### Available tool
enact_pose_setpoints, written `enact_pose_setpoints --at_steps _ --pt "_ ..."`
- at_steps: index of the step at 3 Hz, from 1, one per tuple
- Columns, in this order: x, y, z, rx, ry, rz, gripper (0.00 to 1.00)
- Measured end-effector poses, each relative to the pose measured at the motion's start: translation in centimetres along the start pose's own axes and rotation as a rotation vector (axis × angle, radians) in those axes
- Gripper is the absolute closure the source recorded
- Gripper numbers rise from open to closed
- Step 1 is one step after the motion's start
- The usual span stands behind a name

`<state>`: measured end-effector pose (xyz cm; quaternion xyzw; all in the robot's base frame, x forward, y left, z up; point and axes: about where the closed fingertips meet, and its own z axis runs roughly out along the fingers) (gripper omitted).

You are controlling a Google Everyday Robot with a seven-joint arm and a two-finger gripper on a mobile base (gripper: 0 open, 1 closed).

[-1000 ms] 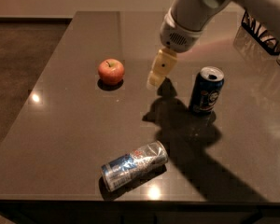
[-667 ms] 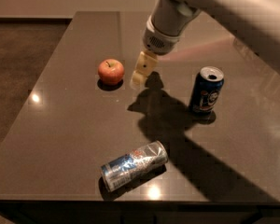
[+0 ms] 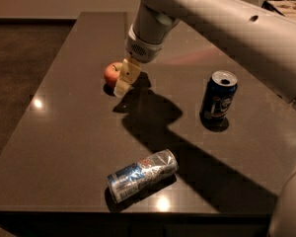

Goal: Move apple near redbull can

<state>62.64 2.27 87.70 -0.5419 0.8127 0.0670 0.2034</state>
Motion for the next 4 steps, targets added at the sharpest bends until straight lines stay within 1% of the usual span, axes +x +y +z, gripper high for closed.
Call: enact_pose_setpoints --at_steps 1,2,3,4 --pt "-2.0 1.2 1.6 -0.030 -0.012 -0.021 0.00" --pt "-3.4 2.2 2.7 -0.048 -0.018 -0.042 0.16" --pt "-4.1 2.7 3.2 -0.065 -0.026 -0.057 0.38" --pt "-4.0 3.1 2.6 -0.097 -0.039 -0.078 0.64"
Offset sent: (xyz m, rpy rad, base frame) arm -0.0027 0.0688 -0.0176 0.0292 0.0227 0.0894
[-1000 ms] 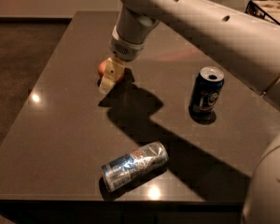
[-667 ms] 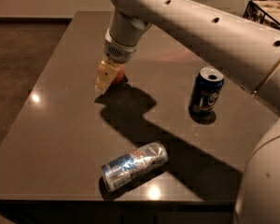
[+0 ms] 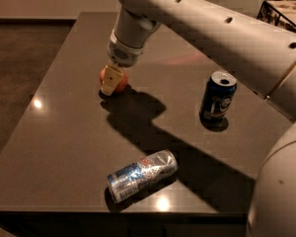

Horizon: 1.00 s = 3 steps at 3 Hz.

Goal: Move apple near redbull can

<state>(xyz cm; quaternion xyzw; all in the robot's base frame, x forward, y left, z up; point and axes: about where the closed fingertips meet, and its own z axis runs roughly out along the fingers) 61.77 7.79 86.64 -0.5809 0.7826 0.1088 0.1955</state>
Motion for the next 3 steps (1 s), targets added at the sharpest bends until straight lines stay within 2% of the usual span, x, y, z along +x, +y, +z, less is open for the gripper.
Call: enact_pose_setpoints --at_steps 1,2,3 --pt "2.3 2.4 -3.7 -0.003 0.002 -0.050 0.95" --pt "5.7 5.0 -6.6 0.027 0.018 -0.016 1.00" --pt "8.3 8.5 -8.0 0.074 0.061 0.028 1.00"
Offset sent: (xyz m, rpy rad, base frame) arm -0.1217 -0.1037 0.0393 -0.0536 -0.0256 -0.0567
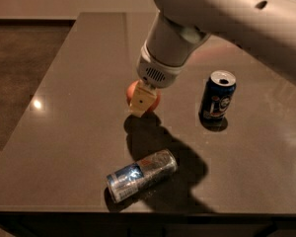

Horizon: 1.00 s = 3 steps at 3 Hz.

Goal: Move apple near redbull can

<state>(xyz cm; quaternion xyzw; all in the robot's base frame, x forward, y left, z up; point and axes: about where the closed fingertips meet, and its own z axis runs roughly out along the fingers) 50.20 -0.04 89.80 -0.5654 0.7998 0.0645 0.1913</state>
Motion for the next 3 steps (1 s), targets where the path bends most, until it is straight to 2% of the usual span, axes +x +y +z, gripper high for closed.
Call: enact_pose_setpoints --at_steps 1,3 --pt "1.8 3.2 0.0 0.019 0.062 0.053 1.00" --pt "3.6 6.8 0.6 -0.060 0.130 0.151 1.00"
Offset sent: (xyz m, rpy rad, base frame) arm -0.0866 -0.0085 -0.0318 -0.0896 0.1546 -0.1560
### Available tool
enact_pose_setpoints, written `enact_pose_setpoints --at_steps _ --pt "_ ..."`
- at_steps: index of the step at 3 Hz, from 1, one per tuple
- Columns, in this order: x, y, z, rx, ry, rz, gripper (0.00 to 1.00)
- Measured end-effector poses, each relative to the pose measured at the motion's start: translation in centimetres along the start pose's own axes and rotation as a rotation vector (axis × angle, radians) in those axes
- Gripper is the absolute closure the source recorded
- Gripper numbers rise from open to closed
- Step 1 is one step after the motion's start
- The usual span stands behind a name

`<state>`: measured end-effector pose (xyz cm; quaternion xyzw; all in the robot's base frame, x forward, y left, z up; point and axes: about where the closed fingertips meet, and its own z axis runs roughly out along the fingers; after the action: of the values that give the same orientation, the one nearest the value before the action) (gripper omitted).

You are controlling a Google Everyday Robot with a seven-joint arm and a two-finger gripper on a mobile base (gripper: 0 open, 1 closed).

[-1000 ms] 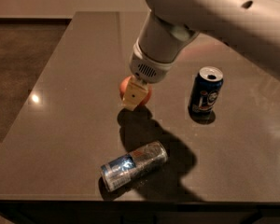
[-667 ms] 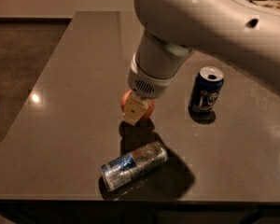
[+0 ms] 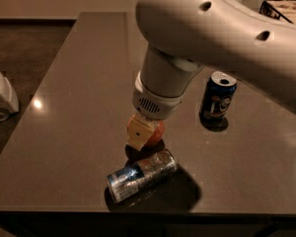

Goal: Move apple near redbull can

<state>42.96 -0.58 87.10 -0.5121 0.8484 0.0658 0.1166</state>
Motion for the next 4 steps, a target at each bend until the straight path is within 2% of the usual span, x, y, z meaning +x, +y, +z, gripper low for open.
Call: enact_pose_setpoints --at_steps 1,2,3,4 --pt "0.0 0.8 0.6 -0.027 0.009 0.030 1.00" --pt "-0.4 1.1 1.2 -0.009 0.012 0.046 0.82" --pt "-0.6 1.1 1.7 0.015 0.013 0.076 0.59" --pt "-0.8 1.3 2.3 0.016 0.023 0.092 0.36"
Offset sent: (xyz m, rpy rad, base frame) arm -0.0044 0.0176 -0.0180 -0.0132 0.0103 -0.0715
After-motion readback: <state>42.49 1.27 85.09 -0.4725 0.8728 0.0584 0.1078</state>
